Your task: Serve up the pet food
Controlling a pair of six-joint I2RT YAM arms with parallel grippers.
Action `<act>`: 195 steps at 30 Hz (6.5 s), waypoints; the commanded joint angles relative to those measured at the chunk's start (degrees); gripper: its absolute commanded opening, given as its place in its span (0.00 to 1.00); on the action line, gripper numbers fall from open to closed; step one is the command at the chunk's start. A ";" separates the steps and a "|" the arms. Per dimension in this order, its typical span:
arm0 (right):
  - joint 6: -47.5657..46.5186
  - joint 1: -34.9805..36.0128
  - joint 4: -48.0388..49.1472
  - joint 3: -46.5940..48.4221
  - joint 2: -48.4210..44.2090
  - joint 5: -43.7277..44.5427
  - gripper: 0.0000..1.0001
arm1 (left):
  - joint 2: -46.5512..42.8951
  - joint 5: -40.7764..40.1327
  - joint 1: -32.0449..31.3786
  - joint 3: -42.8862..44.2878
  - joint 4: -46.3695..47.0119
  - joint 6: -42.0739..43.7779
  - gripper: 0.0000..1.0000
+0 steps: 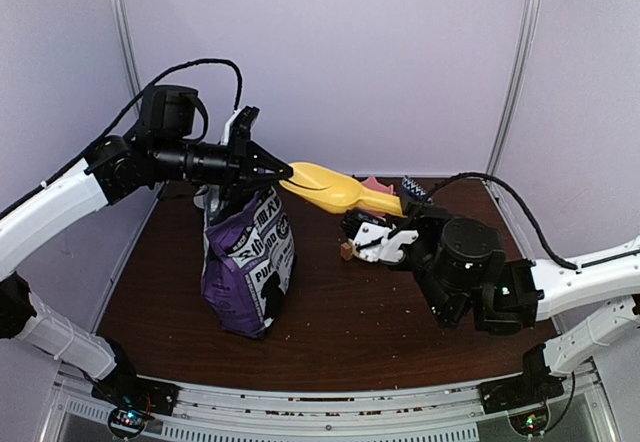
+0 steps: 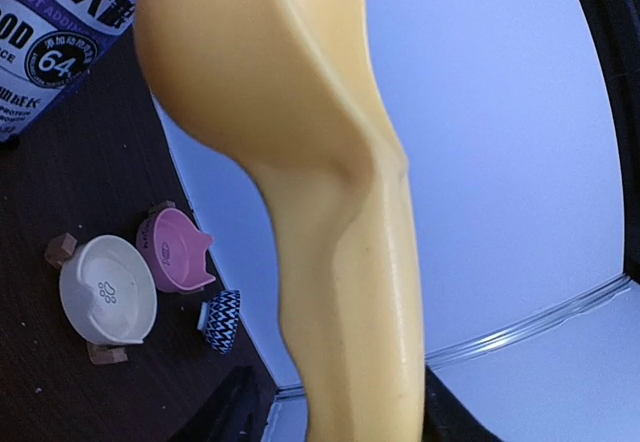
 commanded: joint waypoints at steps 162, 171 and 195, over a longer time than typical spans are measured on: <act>98.58 -22.39 -42.09 18.21 -8.75 -70.30 0.00 | -4.07 -21.71 -4.22 -1.01 -13.03 35.49 0.00; 99.11 -16.50 -44.34 16.17 -12.20 -72.11 0.00 | -7.90 -20.50 -5.57 -11.15 -5.24 29.34 0.00; 101.42 -10.79 -51.23 35.91 20.68 -57.61 0.00 | -4.69 -22.15 -11.89 -5.64 -4.48 34.82 0.00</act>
